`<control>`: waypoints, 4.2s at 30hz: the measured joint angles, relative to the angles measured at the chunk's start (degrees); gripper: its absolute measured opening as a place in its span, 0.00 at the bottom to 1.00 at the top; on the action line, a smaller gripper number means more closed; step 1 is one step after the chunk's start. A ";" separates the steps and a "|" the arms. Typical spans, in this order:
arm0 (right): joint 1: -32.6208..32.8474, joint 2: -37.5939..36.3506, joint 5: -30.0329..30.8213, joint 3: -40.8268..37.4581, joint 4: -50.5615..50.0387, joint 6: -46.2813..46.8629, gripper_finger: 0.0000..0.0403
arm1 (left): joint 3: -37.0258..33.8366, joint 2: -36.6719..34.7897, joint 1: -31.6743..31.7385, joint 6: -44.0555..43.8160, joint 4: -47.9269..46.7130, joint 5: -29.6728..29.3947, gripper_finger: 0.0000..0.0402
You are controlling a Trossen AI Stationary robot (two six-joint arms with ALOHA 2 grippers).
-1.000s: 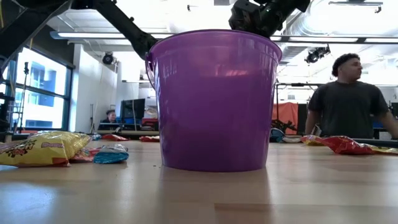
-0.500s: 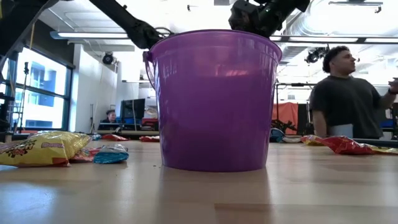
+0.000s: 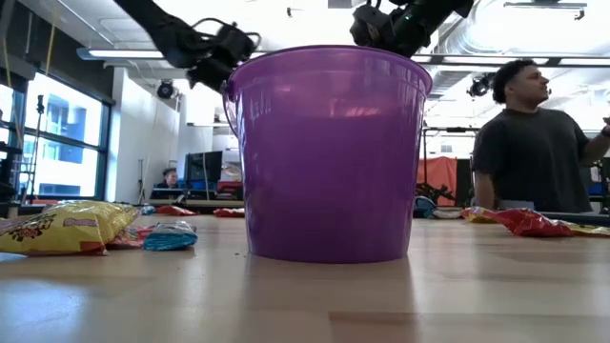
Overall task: Sort candy
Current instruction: Put the red candy into the white bucket
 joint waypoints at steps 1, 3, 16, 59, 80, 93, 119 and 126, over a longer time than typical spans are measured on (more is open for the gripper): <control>0.00 0.00 0.03 0.00 0.12 -0.41 0.00 | -1.97 -1.81 -0.38 -0.44 0.38 -0.02 0.01; 0.02 0.00 0.87 -0.11 1.07 -0.86 0.00 | -5.45 -5.45 -1.22 -0.65 0.46 -0.01 0.01; 2.01 -1.70 -0.83 -13.31 23.22 5.15 0.00 | -20.96 -25.18 -5.20 -4.57 0.44 -3.97 0.00; 2.39 -32.35 -1.70 -35.61 -13.22 28.44 0.00 | -39.38 -33.16 -12.47 -14.53 5.51 -6.41 0.00; 12.66 -24.01 -0.59 -34.03 -16.10 38.48 0.19 | -39.36 -33.16 -16.58 -15.53 4.99 -9.14 0.00; 12.90 -16.37 1.59 -34.01 -14.30 39.54 0.54 | -39.36 -33.16 -16.57 -15.63 4.99 -9.15 0.00; 12.54 -9.32 0.55 -29.91 -6.43 31.25 0.02 | -39.36 -33.16 -16.55 -15.59 5.00 -9.19 0.00; 8.51 -9.19 7.59 -18.01 -5.30 24.99 0.02 | -39.36 -33.16 -16.55 -15.55 5.03 -9.18 0.00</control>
